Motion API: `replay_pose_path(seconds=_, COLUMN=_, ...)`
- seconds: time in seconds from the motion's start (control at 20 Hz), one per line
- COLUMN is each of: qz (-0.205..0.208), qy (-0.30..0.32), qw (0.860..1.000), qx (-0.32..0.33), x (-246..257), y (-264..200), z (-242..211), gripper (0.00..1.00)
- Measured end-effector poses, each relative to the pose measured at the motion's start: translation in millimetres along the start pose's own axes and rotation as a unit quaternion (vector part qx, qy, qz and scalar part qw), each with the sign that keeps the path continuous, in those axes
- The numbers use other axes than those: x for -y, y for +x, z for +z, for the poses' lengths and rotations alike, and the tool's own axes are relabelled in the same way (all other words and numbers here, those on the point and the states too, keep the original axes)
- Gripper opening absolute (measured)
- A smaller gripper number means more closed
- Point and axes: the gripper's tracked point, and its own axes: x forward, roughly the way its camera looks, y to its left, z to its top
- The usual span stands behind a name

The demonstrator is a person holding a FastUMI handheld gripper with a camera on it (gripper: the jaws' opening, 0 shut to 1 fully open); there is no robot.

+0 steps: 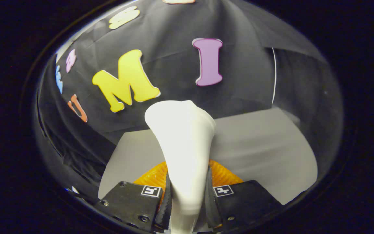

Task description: Iron the clothes twice with a garment steamer, once on the left side and once on the right side.

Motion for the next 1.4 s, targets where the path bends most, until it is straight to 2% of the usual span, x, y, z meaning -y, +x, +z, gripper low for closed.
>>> replay_pose_path(seconds=0.2, qz=0.009, qy=-0.033, qw=0.998, qx=0.058, x=-22.0, y=-44.9, z=8.5, gripper=0.45)
replay_pose_path(seconds=0.5, qz=0.023, qy=-0.044, qw=0.991, qx=0.127, x=-64.2, y=-132.2, z=15.0, gripper=0.45)
replay_pose_path(seconds=0.65, qz=0.010, qy=-0.060, qw=0.984, qx=0.170, x=-85.9, y=-189.1, z=27.7, gripper=0.45)
replay_pose_path(seconds=0.95, qz=-0.014, qy=-0.093, qw=0.965, qx=0.245, x=-174.0, y=-254.5, z=60.8, gripper=0.45)
replay_pose_path(seconds=1.25, qz=-0.024, qy=-0.111, qw=0.949, qx=0.293, x=-280.1, y=-281.1, z=104.0, gripper=0.45)
replay_pose_path(seconds=1.4, qz=-0.045, qy=-0.117, qw=0.942, qx=0.312, x=-318.9, y=-282.8, z=128.0, gripper=0.45)
